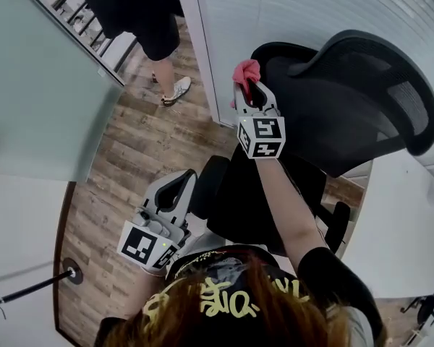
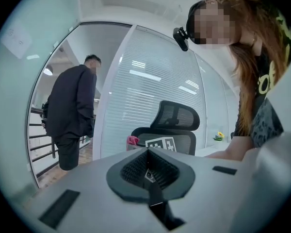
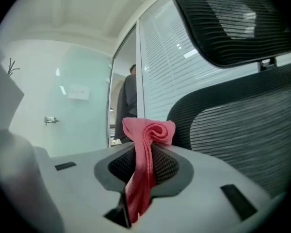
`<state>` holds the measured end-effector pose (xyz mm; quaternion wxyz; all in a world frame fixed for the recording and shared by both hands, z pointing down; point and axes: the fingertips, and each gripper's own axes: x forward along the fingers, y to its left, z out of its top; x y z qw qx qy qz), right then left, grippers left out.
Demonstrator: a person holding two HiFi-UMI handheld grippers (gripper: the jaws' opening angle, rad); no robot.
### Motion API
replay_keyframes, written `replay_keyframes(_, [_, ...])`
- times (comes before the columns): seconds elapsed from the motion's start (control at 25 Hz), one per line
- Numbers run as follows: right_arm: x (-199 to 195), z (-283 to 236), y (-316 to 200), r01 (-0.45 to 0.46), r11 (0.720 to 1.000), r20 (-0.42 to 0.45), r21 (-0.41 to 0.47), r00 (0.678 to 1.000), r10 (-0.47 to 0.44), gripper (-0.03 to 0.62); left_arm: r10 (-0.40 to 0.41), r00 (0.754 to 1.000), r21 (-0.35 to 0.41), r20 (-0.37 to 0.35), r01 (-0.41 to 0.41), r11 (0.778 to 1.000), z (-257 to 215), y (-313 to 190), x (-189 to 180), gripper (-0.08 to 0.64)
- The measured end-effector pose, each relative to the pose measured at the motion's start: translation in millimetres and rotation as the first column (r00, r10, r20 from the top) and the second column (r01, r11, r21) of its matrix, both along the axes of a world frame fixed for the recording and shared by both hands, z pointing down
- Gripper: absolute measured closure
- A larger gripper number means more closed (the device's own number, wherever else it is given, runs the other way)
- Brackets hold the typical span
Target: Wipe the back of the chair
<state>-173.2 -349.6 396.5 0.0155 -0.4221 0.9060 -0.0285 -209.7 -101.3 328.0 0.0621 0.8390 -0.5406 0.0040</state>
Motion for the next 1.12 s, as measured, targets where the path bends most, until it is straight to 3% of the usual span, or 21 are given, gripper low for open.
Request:
replay_keyframes(0.2, [19.7, -16.6, 27.3, 0.014, 0.999, 0.036, 0.035, 0.999, -0.015, 0.522, 0.024, 1.000, -0.001, -0.010, -0.024, 1.000, 2.1, 7.2, 7.3, 0.571])
replay_keyframes(0.44, [80.5, -46.2, 65.6, -0.027, 0.996, 0.063, 0.087, 0.998, 0.021, 0.522, 0.105, 0.994, 0.037, -0.008, -0.104, 0.994, -16.9, 6.8, 35.4, 0.571])
replay_keyframes(0.76, [213.6, -43.9, 103.2, -0.196, 0.973, 0.040, 0.118, 0.980, 0.193, 0.522, 0.251, 0.968, 0.047, 0.003, -0.251, 0.967, -12.8, -1.3, 107.5, 0.571])
replay_keyframes(0.96, [325.6, -22.5, 123.6, -0.397, 0.914, 0.031, 0.077, 0.918, 0.396, 0.522, 0.326, 0.945, 0.030, 0.005, -0.326, 0.945, -7.6, -8.2, 151.7, 0.571])
replay_keyframes(1.12, [408.0, -4.8, 124.1, -0.567, 0.824, 0.035, 0.027, 0.824, 0.566, 0.522, 0.324, 0.946, 0.040, 0.018, -0.324, 0.945, -12.2, -9.5, 170.8, 0.571])
